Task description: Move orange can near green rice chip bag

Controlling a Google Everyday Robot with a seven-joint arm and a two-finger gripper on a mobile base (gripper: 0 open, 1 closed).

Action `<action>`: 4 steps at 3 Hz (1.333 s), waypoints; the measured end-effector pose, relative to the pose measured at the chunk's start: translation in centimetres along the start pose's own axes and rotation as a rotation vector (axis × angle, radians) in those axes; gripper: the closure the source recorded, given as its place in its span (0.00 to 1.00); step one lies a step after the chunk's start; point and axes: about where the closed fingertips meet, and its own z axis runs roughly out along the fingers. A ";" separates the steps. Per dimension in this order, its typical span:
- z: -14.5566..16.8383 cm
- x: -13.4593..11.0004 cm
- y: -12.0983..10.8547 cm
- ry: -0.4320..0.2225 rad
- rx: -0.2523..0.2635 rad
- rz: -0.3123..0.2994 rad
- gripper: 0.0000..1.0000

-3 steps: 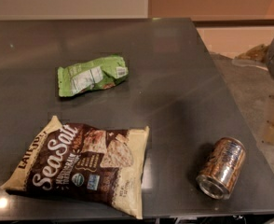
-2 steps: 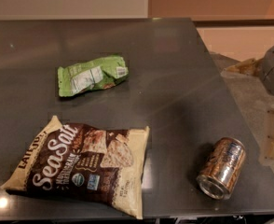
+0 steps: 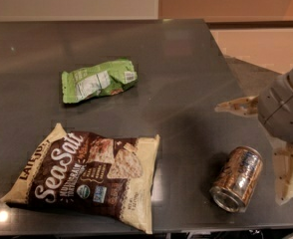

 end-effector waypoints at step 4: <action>4.8 2.5 1.3 0.106 -0.090 -0.155 0.41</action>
Offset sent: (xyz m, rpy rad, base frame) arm -0.0091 -0.0156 -0.0590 -0.1412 0.0147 0.1830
